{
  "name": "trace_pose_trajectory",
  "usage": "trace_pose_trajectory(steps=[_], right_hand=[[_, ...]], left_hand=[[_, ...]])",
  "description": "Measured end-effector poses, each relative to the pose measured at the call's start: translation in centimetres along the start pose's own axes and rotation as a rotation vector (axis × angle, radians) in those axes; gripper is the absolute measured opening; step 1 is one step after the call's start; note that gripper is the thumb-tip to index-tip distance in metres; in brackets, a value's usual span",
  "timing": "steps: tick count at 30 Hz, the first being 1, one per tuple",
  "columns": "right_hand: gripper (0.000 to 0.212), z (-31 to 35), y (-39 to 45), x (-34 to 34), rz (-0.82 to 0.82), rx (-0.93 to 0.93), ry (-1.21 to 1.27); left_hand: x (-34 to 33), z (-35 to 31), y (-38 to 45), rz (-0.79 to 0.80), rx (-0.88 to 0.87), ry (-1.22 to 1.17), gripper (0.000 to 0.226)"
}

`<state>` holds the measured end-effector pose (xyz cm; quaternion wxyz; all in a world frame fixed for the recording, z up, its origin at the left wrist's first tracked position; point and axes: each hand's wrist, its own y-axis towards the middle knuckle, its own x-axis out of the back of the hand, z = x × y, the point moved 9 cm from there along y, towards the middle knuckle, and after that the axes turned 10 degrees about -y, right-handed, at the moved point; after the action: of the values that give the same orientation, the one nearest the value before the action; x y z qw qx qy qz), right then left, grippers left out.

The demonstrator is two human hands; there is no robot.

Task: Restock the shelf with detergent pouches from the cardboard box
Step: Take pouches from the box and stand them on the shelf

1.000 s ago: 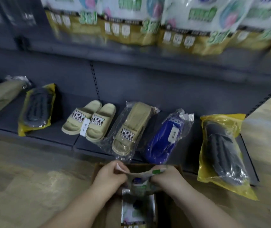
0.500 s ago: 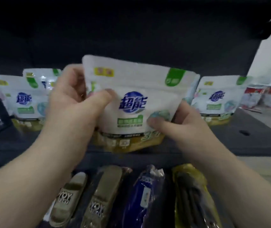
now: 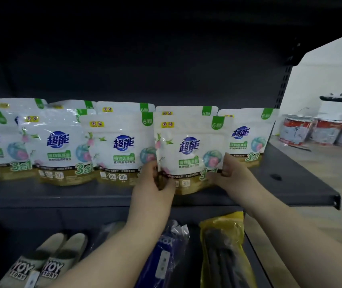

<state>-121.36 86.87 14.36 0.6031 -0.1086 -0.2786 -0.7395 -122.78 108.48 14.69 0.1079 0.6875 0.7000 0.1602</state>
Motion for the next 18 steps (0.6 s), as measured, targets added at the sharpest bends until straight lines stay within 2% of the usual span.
trace_pose_trajectory(steps=[6,8,12,18], right_hand=[[0.047,-0.1,-0.2,-0.6,-0.112,0.035,-0.06],[0.043,-0.1,-0.4,-0.6,-0.132,0.034,-0.065],[0.041,-0.7,-0.5,-0.6,-0.125,0.006,-0.083],[0.052,-0.1,-1.0,-0.6,-0.103,-0.013,-0.019]], left_hand=[[1.4,0.6,0.3,-0.115,-0.035,0.07,0.033],[1.4,1.0,0.4,-0.142,-0.036,0.082,0.03],[1.4,1.3,0.4,-0.157,-0.043,0.096,0.033],[1.7,1.5,0.1,-0.146,-0.021,0.065,0.032]])
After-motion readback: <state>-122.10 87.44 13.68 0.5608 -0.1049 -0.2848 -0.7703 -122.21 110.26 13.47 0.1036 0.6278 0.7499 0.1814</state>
